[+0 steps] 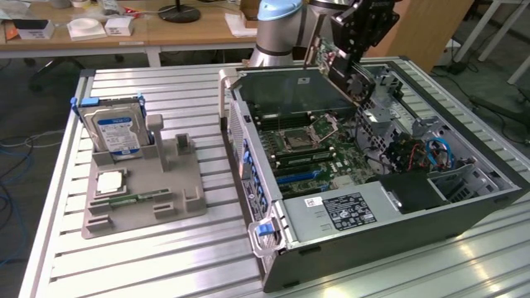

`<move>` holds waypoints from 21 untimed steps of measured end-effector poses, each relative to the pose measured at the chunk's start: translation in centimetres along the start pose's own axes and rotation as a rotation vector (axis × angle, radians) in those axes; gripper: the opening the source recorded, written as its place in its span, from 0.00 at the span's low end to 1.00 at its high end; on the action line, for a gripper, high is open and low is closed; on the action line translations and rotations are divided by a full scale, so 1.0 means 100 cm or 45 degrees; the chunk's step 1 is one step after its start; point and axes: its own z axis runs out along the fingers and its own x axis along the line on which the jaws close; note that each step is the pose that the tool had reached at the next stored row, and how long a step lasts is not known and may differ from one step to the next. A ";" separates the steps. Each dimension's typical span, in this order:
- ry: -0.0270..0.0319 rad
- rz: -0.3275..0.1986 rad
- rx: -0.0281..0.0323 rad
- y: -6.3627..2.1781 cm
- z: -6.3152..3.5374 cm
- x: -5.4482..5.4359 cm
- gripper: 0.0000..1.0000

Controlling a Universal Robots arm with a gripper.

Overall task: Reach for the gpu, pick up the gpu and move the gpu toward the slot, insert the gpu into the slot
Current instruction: 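Insert the gpu into the slot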

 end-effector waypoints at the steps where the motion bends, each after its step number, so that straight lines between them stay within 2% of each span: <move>1: 0.0009 -0.020 0.0004 0.0000 0.0000 0.000 0.26; 15: 0.0141 -0.291 0.0069 -0.0001 0.0009 0.000 0.26; 21: 0.0208 -0.427 0.0104 -0.0002 0.0018 0.000 0.26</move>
